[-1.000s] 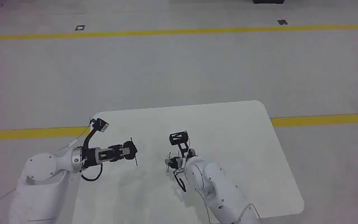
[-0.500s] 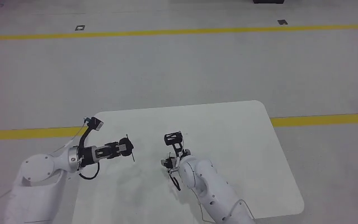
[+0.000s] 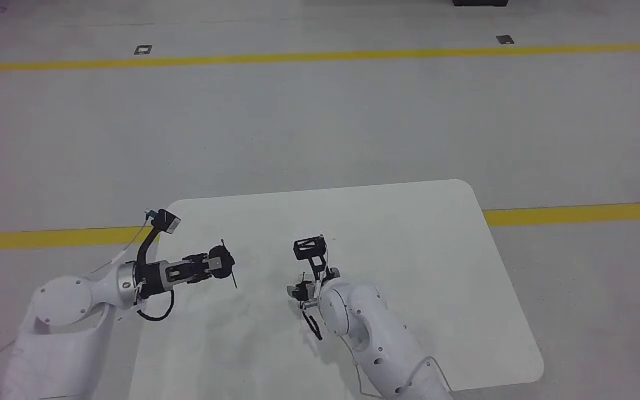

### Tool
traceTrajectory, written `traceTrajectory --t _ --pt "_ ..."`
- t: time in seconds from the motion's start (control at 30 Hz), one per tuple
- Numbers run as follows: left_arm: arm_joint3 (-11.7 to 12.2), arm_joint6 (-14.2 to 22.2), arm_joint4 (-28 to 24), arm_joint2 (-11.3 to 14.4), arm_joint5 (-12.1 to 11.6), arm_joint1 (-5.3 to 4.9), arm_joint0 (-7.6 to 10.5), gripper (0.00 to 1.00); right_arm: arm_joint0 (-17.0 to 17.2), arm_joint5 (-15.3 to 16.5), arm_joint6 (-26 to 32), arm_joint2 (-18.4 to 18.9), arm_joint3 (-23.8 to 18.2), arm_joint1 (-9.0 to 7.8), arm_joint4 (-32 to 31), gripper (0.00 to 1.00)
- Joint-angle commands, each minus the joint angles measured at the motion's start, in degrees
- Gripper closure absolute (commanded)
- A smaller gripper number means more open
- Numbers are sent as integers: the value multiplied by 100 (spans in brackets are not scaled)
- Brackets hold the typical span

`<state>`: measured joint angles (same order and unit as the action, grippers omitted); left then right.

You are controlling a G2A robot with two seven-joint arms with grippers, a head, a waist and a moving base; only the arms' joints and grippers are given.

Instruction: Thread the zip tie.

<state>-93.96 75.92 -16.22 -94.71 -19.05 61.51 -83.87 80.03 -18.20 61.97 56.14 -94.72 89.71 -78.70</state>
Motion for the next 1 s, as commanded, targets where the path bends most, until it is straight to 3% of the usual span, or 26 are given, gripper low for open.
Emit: traceTrajectory --t 0.0,0.43,0.57,0.8,0.93,0.97 --pt "0 0 0 0 0 0 0 100 -30 -23 -20 -64 61 13 11 0" --pt "0 0 0 0 0 0 0 100 -150 -128 43 -97 398 121 9 0" --pt "0 0 0 0 0 0 0 100 -131 -128 70 -51 455 171 24 5" --pt "0 0 0 0 0 0 0 100 -126 -128 113 40 587 253 3 36" --pt "0 0 0 0 0 0 0 100 -132 -128 145 96 667 301 -54 38" --pt "0 0 0 0 0 0 0 100 -132 -128 146 104 681 313 -58 45"
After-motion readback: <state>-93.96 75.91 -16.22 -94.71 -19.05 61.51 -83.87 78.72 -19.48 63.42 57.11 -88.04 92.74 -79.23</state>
